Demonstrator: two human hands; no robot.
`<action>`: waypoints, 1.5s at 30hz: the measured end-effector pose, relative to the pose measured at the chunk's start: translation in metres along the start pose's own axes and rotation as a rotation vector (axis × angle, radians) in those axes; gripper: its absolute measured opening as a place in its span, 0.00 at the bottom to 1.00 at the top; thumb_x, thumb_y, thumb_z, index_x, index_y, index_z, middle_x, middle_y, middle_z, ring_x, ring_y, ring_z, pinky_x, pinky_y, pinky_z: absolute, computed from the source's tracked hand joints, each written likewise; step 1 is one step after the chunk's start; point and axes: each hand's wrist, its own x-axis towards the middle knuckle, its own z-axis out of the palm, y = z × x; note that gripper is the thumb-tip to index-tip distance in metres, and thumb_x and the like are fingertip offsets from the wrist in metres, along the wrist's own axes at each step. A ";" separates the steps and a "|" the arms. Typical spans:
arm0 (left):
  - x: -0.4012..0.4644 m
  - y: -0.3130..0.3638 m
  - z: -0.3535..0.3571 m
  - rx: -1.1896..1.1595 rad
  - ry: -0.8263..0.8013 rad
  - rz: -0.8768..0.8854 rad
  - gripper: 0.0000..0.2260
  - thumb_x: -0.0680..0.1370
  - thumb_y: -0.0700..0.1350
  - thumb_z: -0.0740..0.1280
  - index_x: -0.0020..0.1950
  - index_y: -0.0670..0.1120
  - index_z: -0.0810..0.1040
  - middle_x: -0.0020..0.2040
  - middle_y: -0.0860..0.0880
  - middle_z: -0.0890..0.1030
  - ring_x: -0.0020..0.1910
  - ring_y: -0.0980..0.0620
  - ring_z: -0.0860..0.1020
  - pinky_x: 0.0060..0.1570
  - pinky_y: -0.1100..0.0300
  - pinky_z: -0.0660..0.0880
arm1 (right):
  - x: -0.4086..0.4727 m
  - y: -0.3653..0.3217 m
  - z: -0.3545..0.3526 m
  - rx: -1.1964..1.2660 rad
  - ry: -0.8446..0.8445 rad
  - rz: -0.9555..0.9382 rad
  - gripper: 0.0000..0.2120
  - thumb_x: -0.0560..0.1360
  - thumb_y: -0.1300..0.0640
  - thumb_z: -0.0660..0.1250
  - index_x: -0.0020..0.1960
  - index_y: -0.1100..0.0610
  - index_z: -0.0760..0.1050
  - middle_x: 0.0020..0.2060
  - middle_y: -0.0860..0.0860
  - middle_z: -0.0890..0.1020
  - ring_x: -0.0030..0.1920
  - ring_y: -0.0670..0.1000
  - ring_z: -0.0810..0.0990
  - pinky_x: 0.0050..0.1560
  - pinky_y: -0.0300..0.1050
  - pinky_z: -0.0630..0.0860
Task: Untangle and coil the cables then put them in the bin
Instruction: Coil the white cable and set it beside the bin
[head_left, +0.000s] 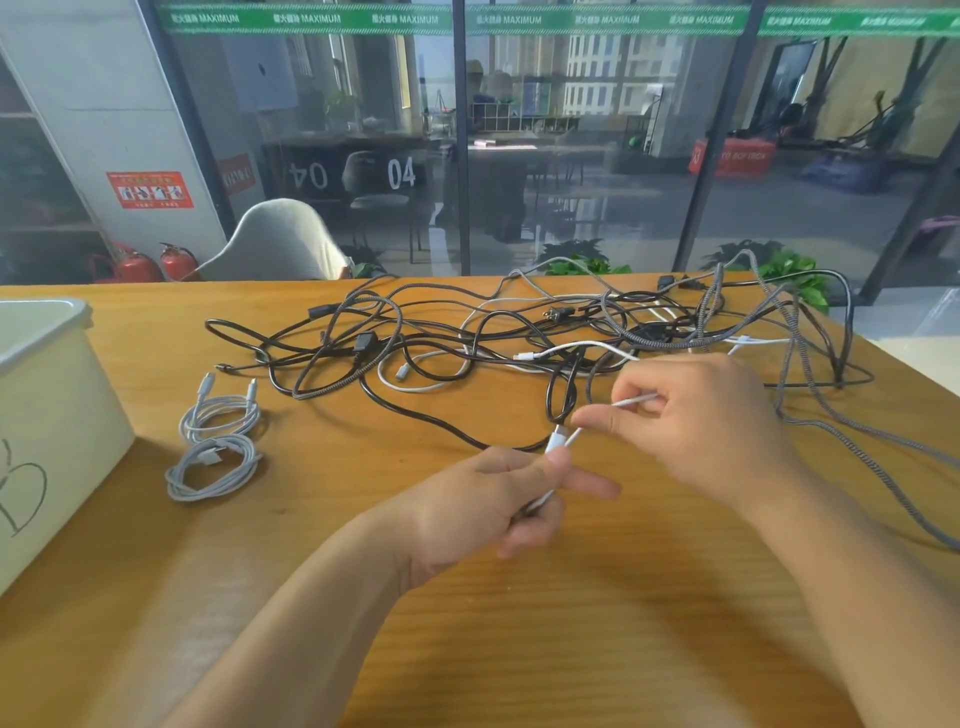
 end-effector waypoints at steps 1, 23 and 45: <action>0.001 -0.001 0.000 0.001 0.027 -0.008 0.23 0.87 0.59 0.51 0.68 0.52 0.81 0.30 0.50 0.65 0.33 0.51 0.64 0.39 0.61 0.66 | -0.001 -0.002 0.003 0.045 0.020 0.014 0.23 0.71 0.30 0.69 0.32 0.48 0.77 0.22 0.42 0.69 0.29 0.44 0.72 0.31 0.42 0.63; 0.008 -0.003 -0.010 -0.638 0.325 0.149 0.24 0.86 0.58 0.51 0.70 0.47 0.79 0.49 0.46 0.84 0.39 0.50 0.78 0.37 0.56 0.73 | -0.026 -0.065 0.027 0.938 -0.875 0.226 0.16 0.88 0.51 0.53 0.55 0.58 0.76 0.32 0.51 0.74 0.28 0.49 0.71 0.34 0.44 0.75; -0.010 0.011 -0.017 -0.464 0.014 0.068 0.24 0.82 0.55 0.56 0.55 0.40 0.85 0.26 0.55 0.56 0.23 0.58 0.55 0.24 0.64 0.56 | -0.001 0.013 0.011 0.470 -0.603 0.304 0.21 0.74 0.30 0.69 0.42 0.48 0.85 0.40 0.58 0.84 0.40 0.57 0.78 0.49 0.58 0.75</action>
